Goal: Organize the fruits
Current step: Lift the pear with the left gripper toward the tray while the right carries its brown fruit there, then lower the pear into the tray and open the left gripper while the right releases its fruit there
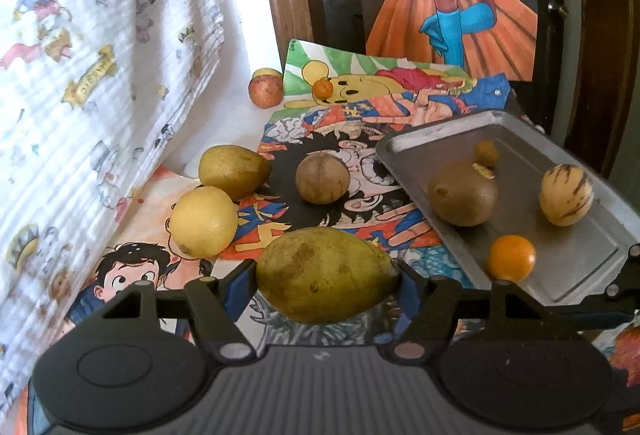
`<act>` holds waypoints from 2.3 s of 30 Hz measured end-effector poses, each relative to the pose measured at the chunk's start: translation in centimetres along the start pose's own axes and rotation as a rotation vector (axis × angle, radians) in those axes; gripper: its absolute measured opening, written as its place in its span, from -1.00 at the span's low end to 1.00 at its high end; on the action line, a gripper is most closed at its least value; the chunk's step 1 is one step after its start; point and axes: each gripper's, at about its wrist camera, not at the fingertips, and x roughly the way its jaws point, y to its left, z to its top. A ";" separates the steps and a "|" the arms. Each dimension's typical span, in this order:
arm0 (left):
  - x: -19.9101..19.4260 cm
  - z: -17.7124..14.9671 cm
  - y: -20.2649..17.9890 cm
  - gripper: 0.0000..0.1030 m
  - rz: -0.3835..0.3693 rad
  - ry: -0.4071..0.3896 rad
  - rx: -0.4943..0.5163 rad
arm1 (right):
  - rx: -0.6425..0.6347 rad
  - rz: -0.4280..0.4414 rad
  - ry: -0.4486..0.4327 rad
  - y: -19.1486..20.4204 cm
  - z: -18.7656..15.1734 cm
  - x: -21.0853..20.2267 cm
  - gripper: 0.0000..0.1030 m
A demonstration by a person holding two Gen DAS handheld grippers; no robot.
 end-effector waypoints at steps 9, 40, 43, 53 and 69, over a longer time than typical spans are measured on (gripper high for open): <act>-2.8 -0.1 -2.4 0.45 -0.027 -0.054 -0.036 | 0.104 -0.075 -0.053 -2.2 -1.5 -2.8 -0.45; -2.7 -1.6 -10.1 0.45 -0.247 -0.063 0.041 | 0.334 -0.268 -0.080 -10.5 -5.2 -3.2 -0.45; -2.2 -1.5 -10.3 0.45 -0.249 -0.060 0.047 | 0.345 -0.270 -0.078 -10.8 -5.3 -2.9 -0.45; -2.0 -1.6 -10.9 0.45 -0.257 -0.089 0.095 | 0.363 -0.278 -0.075 -11.4 -5.6 -2.7 -0.45; -2.5 -2.2 -11.1 0.46 -0.264 -0.063 0.111 | 0.363 -0.275 -0.070 -11.0 -5.7 -2.7 -0.45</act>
